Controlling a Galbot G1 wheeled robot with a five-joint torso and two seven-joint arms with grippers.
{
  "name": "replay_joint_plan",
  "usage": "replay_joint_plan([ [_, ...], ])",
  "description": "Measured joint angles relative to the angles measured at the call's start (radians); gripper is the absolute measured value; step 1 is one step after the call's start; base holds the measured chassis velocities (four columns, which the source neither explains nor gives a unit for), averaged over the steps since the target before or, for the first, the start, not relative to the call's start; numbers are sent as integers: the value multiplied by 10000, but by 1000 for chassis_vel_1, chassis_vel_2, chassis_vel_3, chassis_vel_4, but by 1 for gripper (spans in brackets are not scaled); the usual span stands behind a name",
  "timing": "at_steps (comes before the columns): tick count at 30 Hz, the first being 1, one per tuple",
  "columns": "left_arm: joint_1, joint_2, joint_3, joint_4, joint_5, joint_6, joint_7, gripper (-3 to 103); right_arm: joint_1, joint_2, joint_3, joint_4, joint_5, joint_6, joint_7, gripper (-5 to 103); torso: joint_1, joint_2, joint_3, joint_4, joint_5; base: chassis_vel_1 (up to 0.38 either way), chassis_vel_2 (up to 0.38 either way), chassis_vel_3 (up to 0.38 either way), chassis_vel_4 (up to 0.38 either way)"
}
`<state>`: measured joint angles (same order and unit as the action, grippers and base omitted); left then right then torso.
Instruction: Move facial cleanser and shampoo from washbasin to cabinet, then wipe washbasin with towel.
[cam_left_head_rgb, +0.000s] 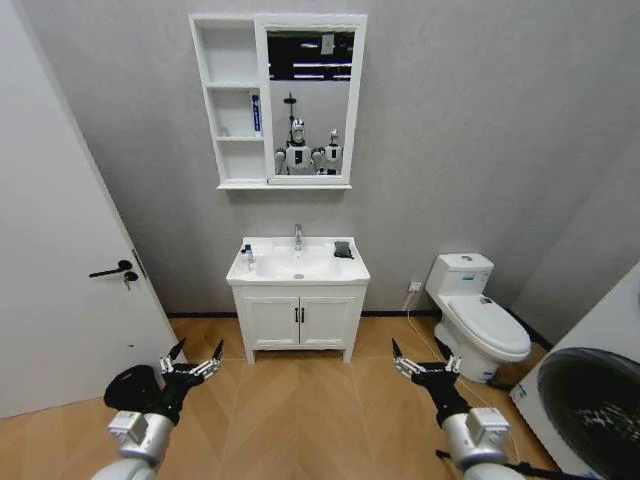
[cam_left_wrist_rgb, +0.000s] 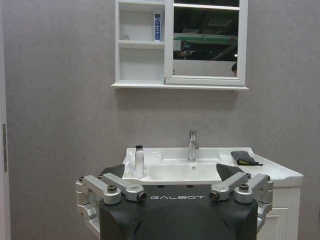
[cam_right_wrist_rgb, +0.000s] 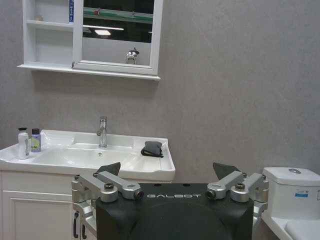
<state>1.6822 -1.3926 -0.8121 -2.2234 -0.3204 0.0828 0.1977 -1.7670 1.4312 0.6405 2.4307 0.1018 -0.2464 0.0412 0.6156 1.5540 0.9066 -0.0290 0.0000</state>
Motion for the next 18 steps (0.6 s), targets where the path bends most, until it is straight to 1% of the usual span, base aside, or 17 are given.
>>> replay_joint_plan([
  [6, -6, 17, -29, -36, -6, -7, -133, 100, -33, 32, 14, 45, -51, 10, -5, 100, 0, 0, 0, 0, 0, 0, 0, 0, 0],
  [18, 8, 81, -8, -37, -31, 30, -11, 100, -109, -29, 66, 70, -131, 43, 63, 100, 0, 0, 0, 0, 0, 0, 0, 0, 0],
])
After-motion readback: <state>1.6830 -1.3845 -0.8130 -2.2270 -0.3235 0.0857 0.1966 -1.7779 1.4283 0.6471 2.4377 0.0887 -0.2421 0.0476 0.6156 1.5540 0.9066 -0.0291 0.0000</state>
